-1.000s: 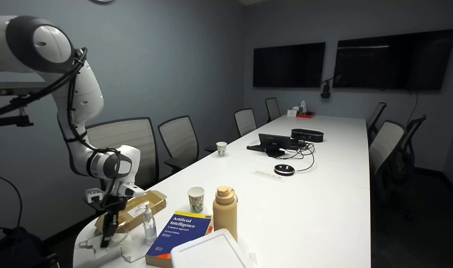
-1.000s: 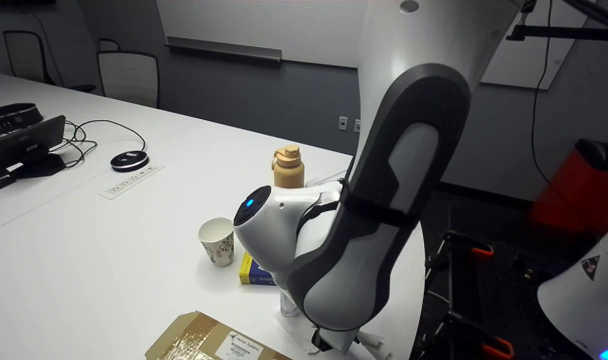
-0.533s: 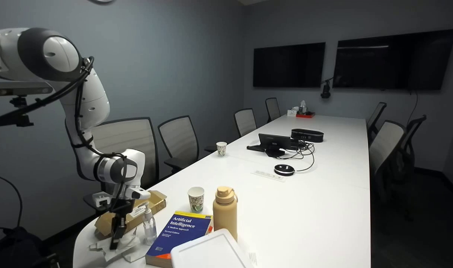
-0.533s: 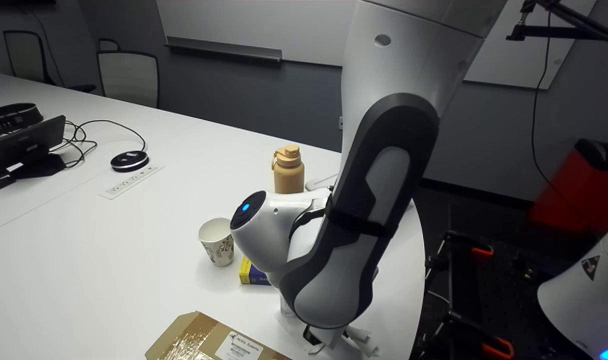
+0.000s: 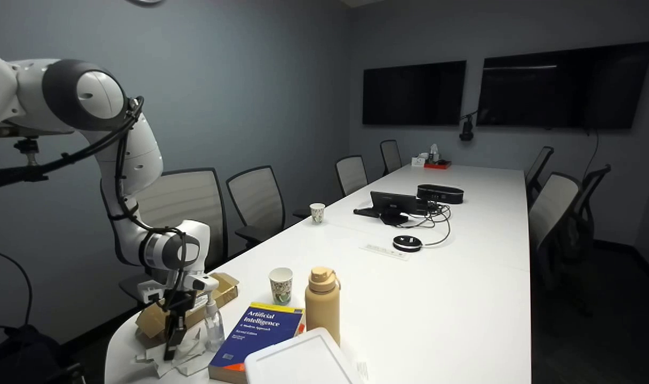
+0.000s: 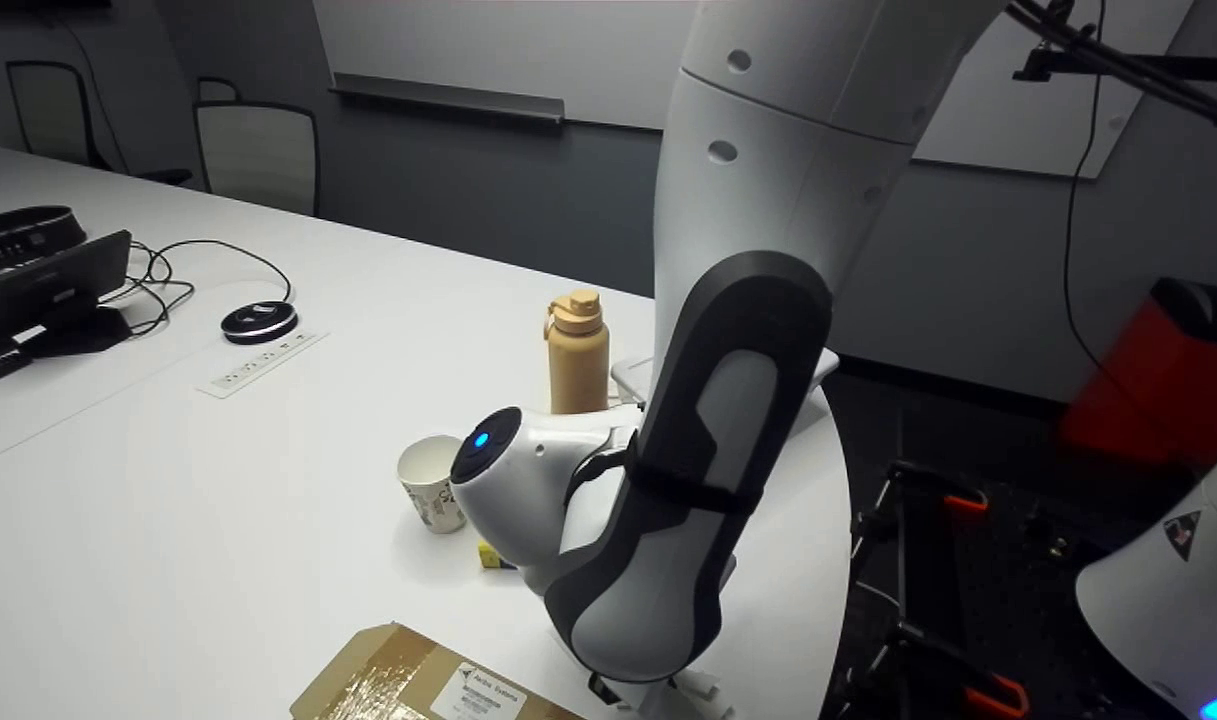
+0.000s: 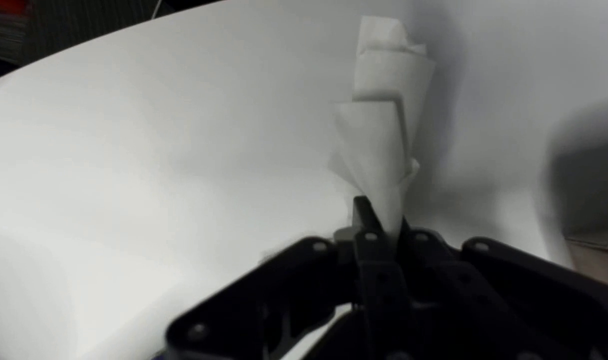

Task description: Use the cloth to clean the table

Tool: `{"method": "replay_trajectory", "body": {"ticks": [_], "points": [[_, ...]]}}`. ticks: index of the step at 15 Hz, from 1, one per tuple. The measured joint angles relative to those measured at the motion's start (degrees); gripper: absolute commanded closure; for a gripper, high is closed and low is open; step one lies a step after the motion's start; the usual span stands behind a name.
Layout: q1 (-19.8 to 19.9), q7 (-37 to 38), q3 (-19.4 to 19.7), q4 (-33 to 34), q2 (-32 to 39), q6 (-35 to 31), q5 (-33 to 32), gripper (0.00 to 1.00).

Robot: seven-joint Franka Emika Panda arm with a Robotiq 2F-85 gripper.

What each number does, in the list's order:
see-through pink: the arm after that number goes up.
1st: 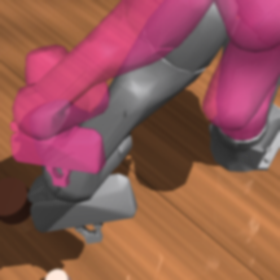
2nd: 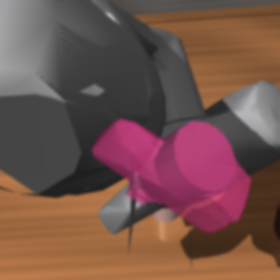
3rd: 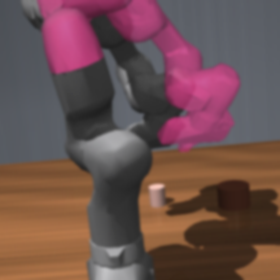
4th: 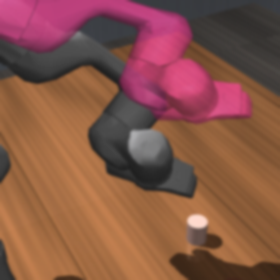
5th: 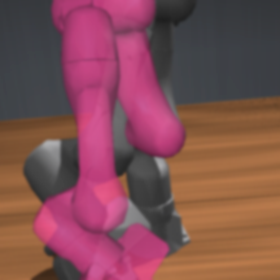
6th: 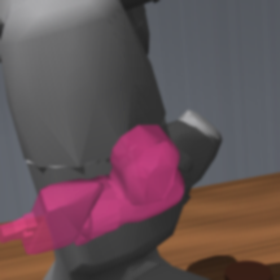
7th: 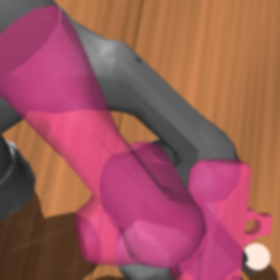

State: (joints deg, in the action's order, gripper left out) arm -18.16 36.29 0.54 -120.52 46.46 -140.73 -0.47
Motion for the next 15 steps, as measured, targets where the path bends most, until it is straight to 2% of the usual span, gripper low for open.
{"method": "replay_trajectory", "body": {"ticks": [15], "points": [[-1.44, 0.00, 0.91, 3.72, 2.67, -3.14, -0.02, 0.99]]}}
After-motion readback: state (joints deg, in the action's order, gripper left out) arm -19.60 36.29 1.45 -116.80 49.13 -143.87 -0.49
